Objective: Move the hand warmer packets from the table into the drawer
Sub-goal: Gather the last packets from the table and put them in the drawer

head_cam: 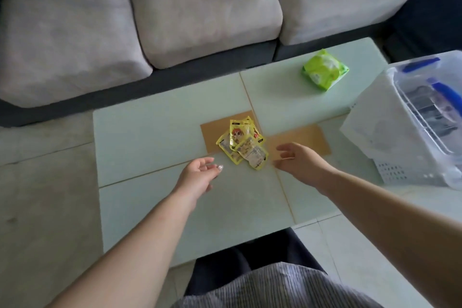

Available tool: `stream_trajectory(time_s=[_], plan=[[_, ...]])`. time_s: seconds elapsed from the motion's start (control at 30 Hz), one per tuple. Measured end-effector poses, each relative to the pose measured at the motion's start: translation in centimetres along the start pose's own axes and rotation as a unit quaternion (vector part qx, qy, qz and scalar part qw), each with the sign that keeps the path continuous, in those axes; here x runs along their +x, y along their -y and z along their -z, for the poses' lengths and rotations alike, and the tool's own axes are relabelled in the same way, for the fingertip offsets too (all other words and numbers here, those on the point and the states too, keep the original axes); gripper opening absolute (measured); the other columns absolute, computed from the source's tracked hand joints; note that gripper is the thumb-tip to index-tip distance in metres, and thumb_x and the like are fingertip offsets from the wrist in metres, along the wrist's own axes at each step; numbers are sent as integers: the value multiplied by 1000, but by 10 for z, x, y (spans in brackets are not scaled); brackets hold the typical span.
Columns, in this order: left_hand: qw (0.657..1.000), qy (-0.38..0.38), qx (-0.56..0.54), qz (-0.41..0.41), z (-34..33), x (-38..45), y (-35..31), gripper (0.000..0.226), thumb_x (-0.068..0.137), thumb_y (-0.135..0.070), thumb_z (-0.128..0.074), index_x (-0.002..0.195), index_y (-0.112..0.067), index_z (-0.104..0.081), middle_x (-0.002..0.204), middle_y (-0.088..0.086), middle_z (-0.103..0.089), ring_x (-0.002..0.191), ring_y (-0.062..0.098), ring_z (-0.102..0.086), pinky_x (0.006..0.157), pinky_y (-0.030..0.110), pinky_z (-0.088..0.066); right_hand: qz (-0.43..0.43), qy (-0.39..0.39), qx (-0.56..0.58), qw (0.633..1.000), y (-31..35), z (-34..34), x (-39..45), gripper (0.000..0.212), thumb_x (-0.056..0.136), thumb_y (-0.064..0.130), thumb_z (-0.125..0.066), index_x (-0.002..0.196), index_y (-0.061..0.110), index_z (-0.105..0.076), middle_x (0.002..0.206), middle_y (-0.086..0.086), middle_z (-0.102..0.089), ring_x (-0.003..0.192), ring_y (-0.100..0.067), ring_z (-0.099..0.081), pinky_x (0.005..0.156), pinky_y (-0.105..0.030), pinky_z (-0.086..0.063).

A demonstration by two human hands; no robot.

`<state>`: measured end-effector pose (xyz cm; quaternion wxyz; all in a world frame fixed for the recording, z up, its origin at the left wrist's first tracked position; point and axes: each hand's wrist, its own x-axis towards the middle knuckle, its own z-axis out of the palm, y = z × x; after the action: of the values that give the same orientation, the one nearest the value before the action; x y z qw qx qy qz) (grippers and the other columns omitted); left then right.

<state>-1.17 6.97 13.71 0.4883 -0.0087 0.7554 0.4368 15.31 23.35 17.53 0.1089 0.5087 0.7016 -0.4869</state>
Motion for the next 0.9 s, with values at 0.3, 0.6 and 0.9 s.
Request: stream_trajectory(time_s=[0.3,0.6,0.9], plan=[[998,-29,-6,47,-40,103,19,17,83,-21,-70,94,-29,-60,110,0,-64,106,17,-61,93,40,-49,-17,23,-91,995,-32,-43,126,58,80,33,-66,134,22,-46,131,-5,-56,114,-23,-56,86,-26,-46],[990,-136,39,-2,-80,199,43,16,84,-14,-68,93,-25,-60,87,-7,-60,81,9,-57,81,28,-49,-22,-31,-128,991,-79,-95,218,64,78,30,-67,134,25,-39,130,-3,-46,119,-24,-45,89,-34,-43],[944,-243,203,-89,-130,251,37,54,68,-58,-69,112,-30,-52,118,-7,-56,110,16,-52,94,40,-45,130,-82,-244,957,-104,-115,233,70,68,48,-70,127,20,-47,113,3,-57,110,-23,-52,89,-36,-36]])
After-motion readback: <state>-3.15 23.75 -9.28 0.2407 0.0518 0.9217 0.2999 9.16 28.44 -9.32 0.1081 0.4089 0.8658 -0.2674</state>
